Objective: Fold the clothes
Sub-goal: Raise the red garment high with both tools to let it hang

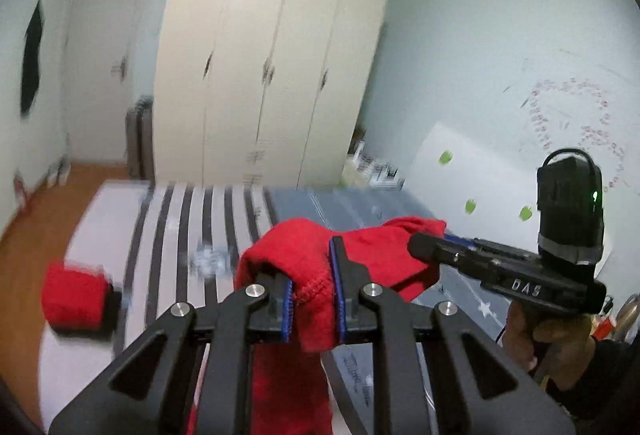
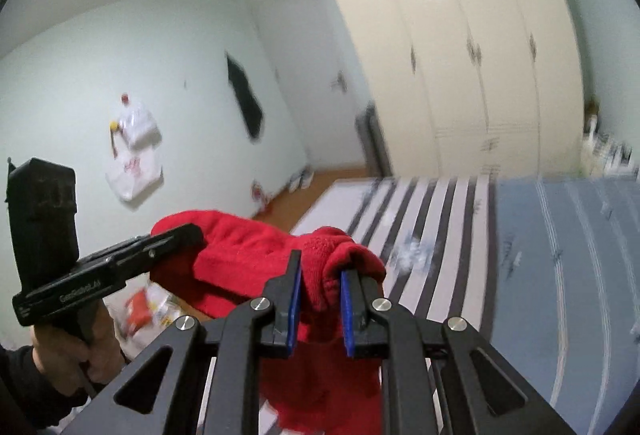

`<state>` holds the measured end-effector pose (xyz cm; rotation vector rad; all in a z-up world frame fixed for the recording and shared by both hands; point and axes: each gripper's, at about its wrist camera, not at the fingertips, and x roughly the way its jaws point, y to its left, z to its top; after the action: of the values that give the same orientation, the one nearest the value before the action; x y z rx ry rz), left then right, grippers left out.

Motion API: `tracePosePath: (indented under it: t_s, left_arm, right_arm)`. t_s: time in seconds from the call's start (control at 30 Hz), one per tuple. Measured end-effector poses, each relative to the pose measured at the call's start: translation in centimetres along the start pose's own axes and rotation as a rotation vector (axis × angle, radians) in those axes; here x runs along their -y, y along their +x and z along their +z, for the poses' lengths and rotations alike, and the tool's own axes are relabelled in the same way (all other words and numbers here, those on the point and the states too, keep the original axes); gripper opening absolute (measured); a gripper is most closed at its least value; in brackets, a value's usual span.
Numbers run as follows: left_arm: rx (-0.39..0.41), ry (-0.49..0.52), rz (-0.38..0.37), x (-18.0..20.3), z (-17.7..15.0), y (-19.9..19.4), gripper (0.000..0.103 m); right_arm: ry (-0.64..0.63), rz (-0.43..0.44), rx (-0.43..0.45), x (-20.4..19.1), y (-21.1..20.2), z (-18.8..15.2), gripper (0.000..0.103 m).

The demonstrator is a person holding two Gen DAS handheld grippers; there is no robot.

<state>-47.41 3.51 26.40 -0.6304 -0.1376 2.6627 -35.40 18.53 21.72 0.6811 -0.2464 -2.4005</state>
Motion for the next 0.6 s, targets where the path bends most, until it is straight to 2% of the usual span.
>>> tracePosePath:
  t_s: [0.1, 0.2, 0.27, 0.33, 0.4, 0.47, 0.5, 0.57, 0.6]
  left_arm:
    - [0.045, 0.051, -0.005, -0.4, 4.8, 2.6, 0.013]
    - [0.045, 0.046, 0.021, -3.1, 9.0, 8.9, 0.013]
    - [0.039, 0.051, 0.061, -5.2, 11.3, 14.1, 0.013]
    - [0.021, 0.015, 0.09, -7.8, 14.0, 20.1, 0.013]
    - [0.029, -0.018, 0.116, -9.6, 17.5, 24.3, 0.013]
    - [0.061, -0.044, 0.142, -10.6, 22.7, 26.7, 0.013]
    - [0.077, -0.056, 0.156, -11.1, 25.3, 27.9, 0.013]
    - [0.177, -0.041, 0.161, -9.8, 32.7, 26.2, 0.013]
    - [0.231, -0.031, 0.163, -9.1, 36.5, 25.2, 0.013]
  right_arm:
    - [-0.025, -0.043, 0.1, -0.2, -0.5, 4.8, 0.015]
    - [-0.033, -0.091, 0.157, 1.3, 1.7, 9.2, 0.015]
    - [-0.021, -0.126, 0.178, 3.9, 5.3, 12.5, 0.015]
    - [-0.005, -0.162, 0.18, 6.3, 8.7, 15.4, 0.015]
    - [-0.022, -0.218, 0.194, 8.0, 12.7, 19.0, 0.014]
    - [-0.028, -0.282, 0.212, 9.8, 15.9, 23.0, 0.014]
    - [-0.009, -0.283, 0.23, 10.2, 16.2, 25.7, 0.014]
    - [0.03, -0.286, 0.266, 10.9, 16.7, 31.1, 0.014]
    - [0.023, -0.292, 0.311, 10.2, 15.4, 34.3, 0.014]
